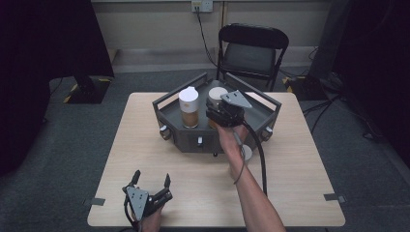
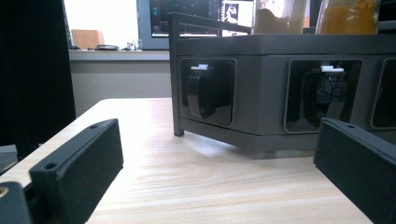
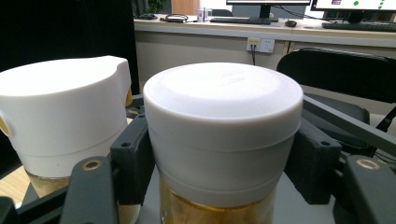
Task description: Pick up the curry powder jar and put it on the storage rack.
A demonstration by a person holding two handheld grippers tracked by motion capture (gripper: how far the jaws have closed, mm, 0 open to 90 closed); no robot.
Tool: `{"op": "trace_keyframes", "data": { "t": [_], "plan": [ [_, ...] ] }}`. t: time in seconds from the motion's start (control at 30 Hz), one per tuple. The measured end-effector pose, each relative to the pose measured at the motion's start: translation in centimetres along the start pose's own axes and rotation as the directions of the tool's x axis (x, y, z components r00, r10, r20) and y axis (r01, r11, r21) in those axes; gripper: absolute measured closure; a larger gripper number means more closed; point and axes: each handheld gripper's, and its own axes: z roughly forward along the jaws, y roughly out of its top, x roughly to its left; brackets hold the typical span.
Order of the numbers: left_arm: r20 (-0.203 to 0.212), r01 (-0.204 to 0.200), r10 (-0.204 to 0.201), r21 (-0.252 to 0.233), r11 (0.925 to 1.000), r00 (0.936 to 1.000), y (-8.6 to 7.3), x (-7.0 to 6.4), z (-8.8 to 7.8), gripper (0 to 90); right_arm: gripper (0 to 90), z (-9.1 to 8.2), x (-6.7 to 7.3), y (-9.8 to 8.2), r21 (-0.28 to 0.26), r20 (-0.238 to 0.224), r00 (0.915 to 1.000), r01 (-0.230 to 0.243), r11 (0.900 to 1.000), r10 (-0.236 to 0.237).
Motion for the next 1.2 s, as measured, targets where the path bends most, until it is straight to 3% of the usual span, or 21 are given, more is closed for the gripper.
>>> {"op": "trace_keyframes", "data": {
  "t": [0.23, 0.47, 0.6, 1.0, 1.2],
  "plan": [
    [0.006, -0.001, 0.001, 0.001, 1.0000, 1.0000, 0.0, 0.1, 0.0, 0.8, 17.8, 0.0, 0.3, -0.6, -0.042, 0.009, 1.0000, -0.004, 0.999, 0.004],
    [0.003, -0.001, 0.001, 0.002, 1.0000, 1.0000, 0.0, 0.1, 0.0, 0.8, 0.5, -0.1, 0.9, -1.1, -0.086, 0.046, 0.9989, 0.012, 0.996, -0.008],
    [0.003, -0.001, 0.001, 0.002, 1.0000, 1.0000, 0.0, 0.0, 0.0, 0.8, 0.0, -0.4, 1.2, -1.3, -0.109, 0.066, 0.9975, 0.031, 0.994, -0.024],
    [0.001, -0.001, 0.001, 0.001, 1.0000, 1.0000, 0.0, 0.0, 0.0, 1.1, 0.0, -1.0, 0.7, -1.5, -0.139, 0.032, 0.9994, 0.018, 0.990, -0.014],
    [0.001, -0.002, 0.002, 0.002, 1.0000, 1.0000, 0.0, 0.0, 0.0, 1.2, 0.0, -1.8, 0.6, -1.7, -0.172, 0.042, 0.9991, 0.009, 0.985, -0.002]
  ]
}}
